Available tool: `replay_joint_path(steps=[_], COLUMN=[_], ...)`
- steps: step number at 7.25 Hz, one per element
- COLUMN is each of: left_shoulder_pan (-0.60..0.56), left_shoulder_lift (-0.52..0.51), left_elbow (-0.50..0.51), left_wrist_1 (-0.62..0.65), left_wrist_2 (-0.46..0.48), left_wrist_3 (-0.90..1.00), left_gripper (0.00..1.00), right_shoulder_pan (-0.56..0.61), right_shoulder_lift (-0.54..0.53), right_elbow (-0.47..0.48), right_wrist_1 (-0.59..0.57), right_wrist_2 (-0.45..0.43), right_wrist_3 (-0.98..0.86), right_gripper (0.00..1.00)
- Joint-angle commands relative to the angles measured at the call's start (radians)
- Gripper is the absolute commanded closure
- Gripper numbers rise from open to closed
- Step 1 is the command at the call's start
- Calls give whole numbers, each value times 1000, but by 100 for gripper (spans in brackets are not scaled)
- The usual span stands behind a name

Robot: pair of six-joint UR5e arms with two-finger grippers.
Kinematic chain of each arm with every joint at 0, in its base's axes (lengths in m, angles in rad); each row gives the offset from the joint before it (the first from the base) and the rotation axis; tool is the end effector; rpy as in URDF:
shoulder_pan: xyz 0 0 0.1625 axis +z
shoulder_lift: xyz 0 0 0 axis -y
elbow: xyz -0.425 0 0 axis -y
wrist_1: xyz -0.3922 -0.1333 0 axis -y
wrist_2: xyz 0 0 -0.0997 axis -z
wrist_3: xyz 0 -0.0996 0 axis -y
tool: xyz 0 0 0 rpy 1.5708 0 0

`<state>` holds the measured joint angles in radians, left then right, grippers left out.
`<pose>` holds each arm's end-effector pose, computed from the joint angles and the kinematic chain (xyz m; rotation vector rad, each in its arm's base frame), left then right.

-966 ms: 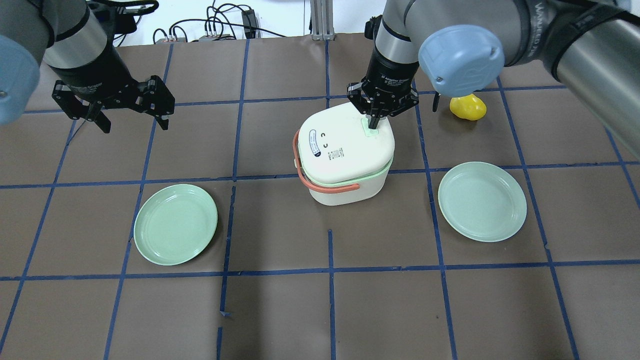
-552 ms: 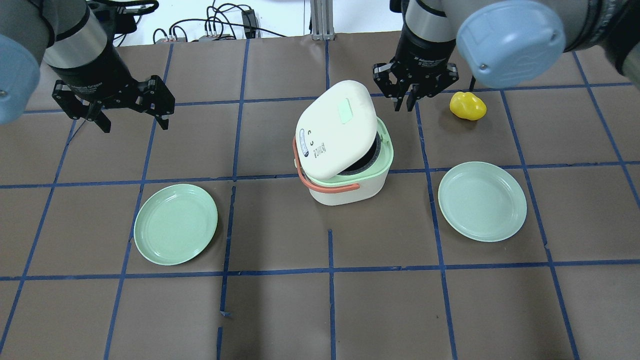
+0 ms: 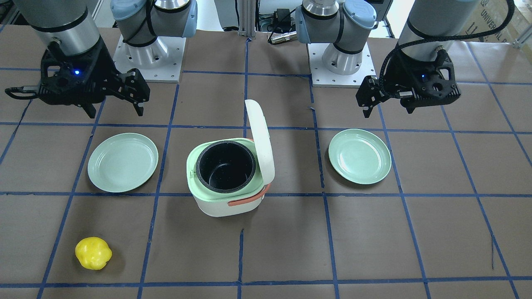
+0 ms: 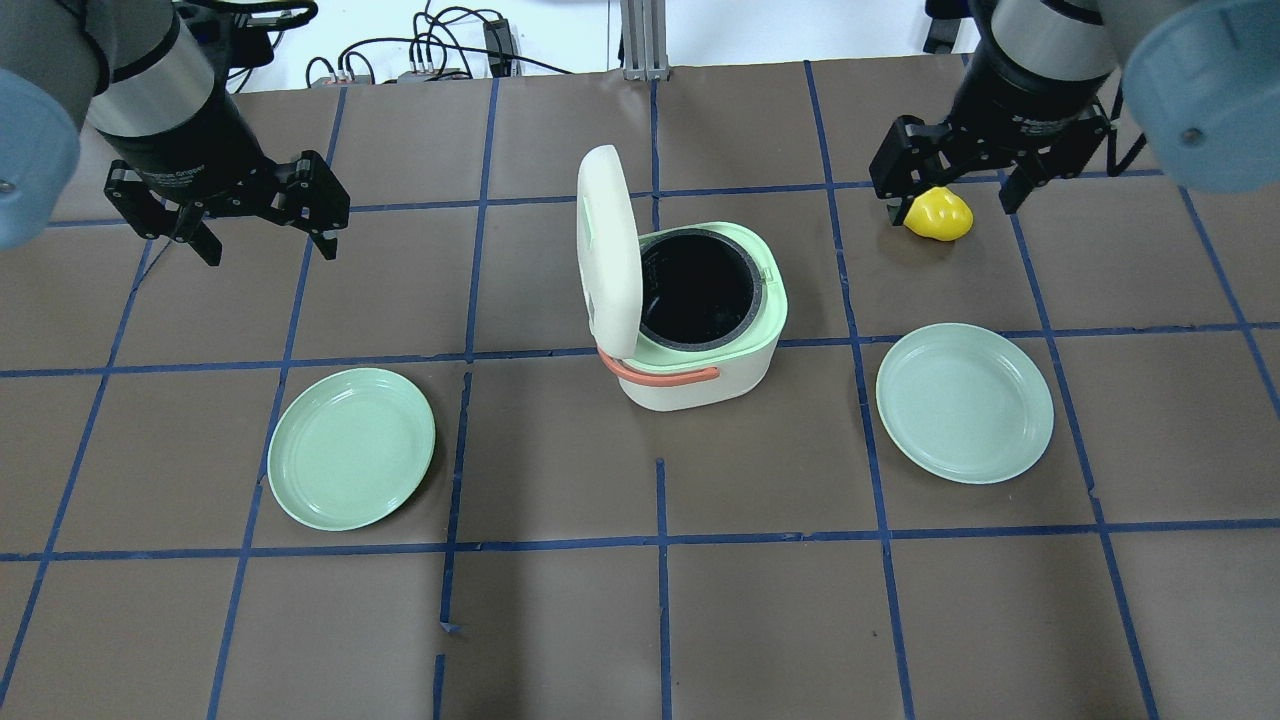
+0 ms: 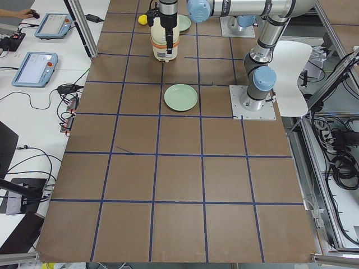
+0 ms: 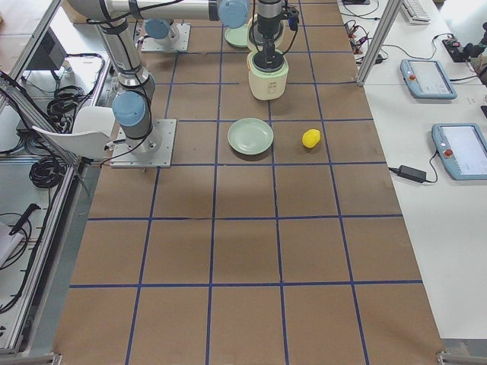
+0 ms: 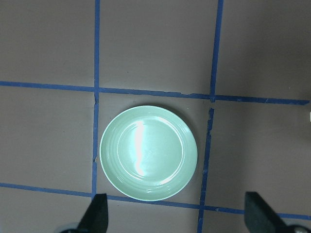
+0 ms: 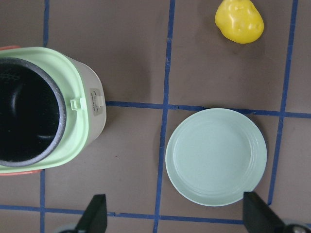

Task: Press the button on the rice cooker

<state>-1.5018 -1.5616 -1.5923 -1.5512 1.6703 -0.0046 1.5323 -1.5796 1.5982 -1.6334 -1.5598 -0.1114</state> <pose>-0.0894 -0.4960 0.4843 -0.1125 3.0398 -0.0062 0.1153 -0.4972 0.4851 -0.1146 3.1310 -0.0700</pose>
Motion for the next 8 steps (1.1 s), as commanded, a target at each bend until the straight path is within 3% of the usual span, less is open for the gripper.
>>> replay_joint_path(steps=[1,4,8], left_shoulder_pan=[0,0,0], left_shoulder_lift=[0,0,0], left_elbow=[0,0,0], left_wrist_1=[0,0,0], left_wrist_2=[-1,0,0], left_wrist_3=[0,0,0], left_gripper=[0,0,0], right_shoulder_pan=[-44,-37,11], right_shoulder_lift=[-28,36,44], right_elbow=[19,-163,-136], right_wrist_1=[1,137,141], right_wrist_2=[3,10,12], right_wrist_3=[-25,-8,12], right_gripper=[0,0,0])
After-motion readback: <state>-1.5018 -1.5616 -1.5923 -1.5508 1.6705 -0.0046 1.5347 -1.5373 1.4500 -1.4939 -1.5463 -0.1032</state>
